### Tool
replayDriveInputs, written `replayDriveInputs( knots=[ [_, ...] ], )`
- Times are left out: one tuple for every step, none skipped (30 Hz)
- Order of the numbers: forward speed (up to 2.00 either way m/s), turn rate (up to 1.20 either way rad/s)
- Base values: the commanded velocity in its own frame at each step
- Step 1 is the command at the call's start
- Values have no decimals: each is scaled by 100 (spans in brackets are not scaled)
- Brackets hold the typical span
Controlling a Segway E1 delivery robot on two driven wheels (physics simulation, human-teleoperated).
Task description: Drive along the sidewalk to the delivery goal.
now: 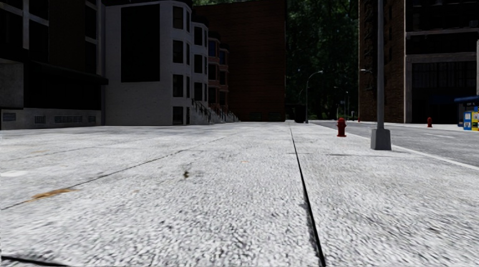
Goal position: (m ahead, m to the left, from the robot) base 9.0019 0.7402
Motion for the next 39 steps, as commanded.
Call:
replayDriveInputs(
  knots=[
    [200, 36],
    [200, 36],
    [200, 36],
    [200, 36],
    [200, 27],
    [200, 0],
    [200, 0],
    [200, 0],
    [200, 0],
    [200, 0],
    [200, 0],
    [200, 0],
    [200, 0],
    [200, 0],
    [200, 0],
    [200, 0],
    [200, 0],
    [200, 0],
    [200, 0],
    [200, 0],
    [200, 0],
    [200, 0],
    [200, 0],
    [200, 0],
    [200, 0],
    [200, 0],
    [200, 0],
    [200, 0],
    [200, 0],
    [200, 0],
    [200, 0],
    [200, 0],
    [200, 0],
    [200, 0],
    [200, 0],
    [200, 0],
    [200, 0],
    [200, 0],
    [200, 0]
  ],
)
